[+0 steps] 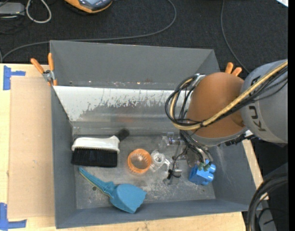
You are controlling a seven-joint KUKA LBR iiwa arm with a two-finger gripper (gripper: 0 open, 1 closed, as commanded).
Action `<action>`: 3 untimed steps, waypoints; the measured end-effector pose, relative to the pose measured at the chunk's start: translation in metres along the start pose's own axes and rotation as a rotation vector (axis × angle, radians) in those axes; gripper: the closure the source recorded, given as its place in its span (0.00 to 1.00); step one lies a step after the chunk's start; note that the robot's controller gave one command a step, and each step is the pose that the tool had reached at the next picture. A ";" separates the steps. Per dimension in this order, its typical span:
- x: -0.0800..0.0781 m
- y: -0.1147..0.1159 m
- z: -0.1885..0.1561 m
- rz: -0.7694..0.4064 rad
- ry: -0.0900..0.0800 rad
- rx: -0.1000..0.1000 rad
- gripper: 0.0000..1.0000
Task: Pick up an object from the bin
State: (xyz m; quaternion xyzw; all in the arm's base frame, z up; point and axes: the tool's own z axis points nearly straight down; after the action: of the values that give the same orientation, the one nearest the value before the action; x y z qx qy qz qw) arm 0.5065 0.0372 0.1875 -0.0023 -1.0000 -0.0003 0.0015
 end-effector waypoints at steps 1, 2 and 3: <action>0.000 0.000 0.000 0.000 0.000 0.000 0.00; 0.011 -0.013 0.057 0.061 0.009 0.000 0.00; 0.011 -0.012 0.038 0.057 -0.007 -0.002 0.00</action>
Offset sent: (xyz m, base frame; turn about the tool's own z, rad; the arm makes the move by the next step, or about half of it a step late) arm -0.0091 -0.0131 -0.0539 0.0626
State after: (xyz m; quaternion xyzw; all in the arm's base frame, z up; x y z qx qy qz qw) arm 0.4952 0.0256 0.1499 -0.0310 -0.9995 -0.0011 -0.0019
